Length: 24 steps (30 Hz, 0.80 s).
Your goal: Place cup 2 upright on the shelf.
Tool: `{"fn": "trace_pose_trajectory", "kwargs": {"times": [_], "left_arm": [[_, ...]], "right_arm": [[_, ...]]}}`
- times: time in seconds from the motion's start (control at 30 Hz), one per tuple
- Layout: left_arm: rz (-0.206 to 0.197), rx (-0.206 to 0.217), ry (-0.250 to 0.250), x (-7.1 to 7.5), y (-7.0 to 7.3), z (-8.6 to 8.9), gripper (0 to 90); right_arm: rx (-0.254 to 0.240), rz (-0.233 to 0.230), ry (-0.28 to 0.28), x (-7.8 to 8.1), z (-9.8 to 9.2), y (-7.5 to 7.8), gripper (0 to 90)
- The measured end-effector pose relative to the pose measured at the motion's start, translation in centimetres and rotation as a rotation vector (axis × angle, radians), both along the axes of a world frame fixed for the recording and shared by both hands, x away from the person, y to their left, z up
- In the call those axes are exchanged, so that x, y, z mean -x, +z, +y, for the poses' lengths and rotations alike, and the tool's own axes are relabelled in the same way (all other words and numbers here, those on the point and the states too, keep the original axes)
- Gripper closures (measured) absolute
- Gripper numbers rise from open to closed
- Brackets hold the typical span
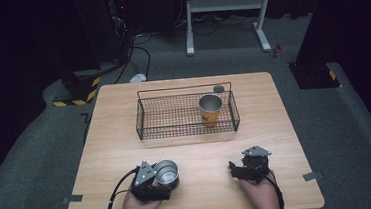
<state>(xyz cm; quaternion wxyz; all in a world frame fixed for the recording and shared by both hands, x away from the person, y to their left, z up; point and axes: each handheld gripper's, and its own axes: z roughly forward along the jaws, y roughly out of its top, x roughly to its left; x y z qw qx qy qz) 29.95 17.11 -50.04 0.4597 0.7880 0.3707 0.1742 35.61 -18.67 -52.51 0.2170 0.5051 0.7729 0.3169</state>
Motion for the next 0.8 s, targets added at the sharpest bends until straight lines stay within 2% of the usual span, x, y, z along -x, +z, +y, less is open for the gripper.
{"fn": "trace_pose_trajectory", "kwargs": {"times": [0.2,0.37,0.5,0.63,0.8], "left_arm": [[-0.041,-0.031,0.014,0.3,0.02,-0.26,18.0],[-0.031,-0.014,0.022,0.13,0.01,-0.23,18.6],[-0.038,-0.02,0.026,0.14,0.1,-0.21,18.7],[-0.05,0.004,0.03,0.18,0.31,-0.02,18.7],[-0.059,0.013,0.039,0.19,0.56,0.43,18.7]], "right_arm": [[0.0,-0.002,0.0,0.0,0.0,-0.01,14.6],[0.0,-0.001,0.0,0.0,-0.01,0.0,14.6],[0.0,0.0,0.0,0.0,0.0,0.0,14.7],[0.0,0.0,0.001,0.0,-0.01,0.0,14.7],[-0.001,0.001,-0.001,0.02,0.02,0.01,14.8]]}}
